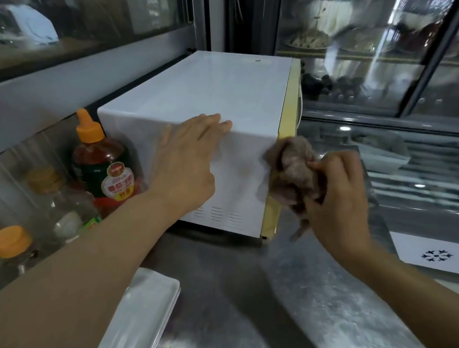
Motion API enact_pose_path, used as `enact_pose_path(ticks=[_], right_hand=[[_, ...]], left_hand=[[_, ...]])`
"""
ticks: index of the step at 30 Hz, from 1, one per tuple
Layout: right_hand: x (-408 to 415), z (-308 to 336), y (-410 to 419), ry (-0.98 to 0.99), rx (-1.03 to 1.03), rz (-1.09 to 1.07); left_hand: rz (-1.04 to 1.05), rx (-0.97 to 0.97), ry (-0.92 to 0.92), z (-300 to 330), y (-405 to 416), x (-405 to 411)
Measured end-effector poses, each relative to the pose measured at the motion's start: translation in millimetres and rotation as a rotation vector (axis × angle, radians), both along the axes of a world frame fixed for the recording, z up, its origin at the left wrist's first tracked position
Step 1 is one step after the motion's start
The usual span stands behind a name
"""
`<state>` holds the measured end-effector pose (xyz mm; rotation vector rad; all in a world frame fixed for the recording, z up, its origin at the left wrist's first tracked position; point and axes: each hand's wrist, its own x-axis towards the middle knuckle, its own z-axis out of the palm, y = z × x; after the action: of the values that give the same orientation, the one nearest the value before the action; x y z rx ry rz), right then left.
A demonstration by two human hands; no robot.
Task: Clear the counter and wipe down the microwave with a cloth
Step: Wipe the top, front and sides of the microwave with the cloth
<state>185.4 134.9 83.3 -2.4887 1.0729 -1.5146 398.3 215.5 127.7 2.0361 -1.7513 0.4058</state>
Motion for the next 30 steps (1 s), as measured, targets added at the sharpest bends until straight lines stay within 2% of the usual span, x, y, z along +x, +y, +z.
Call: enact_pose_path(ticks=[2,5,9,11,18,22,25,28,30], right_hand=[[10,19,-4,-0.136,0.121,-0.011],[31,21,-5,-0.195,0.261,0.032],[46,-5,-4,-0.346,0.283,-0.004],[46,-28,-5,-0.346,0.338,-0.027],[38,-123,1,-0.063,0.656,-0.080],[37,-132,-1,-0.105,0.649,-0.023],[33,-129,-6,-0.052,0.621,0.043],[27,-122,-14,0.131,0.608,0.044],[20,-117,-19,0.376,0.558,0.005]], left_hand=[[-0.008,-0.009,0.010,0,-1,-1],[-0.005,-0.061,-0.001,-2,-2,-3],[-0.001,-0.136,-0.013,-9,-6,-6],[-0.003,-0.155,-0.002,-13,-7,-8],[0.038,-0.182,-0.017,-20,-13,-13],[0.062,-0.184,-0.030,-23,-17,-16],[0.080,-0.181,-0.030,-23,-19,-18],[0.089,-0.165,-0.035,-20,-17,-20],[0.091,-0.149,-0.030,-16,-16,-21]])
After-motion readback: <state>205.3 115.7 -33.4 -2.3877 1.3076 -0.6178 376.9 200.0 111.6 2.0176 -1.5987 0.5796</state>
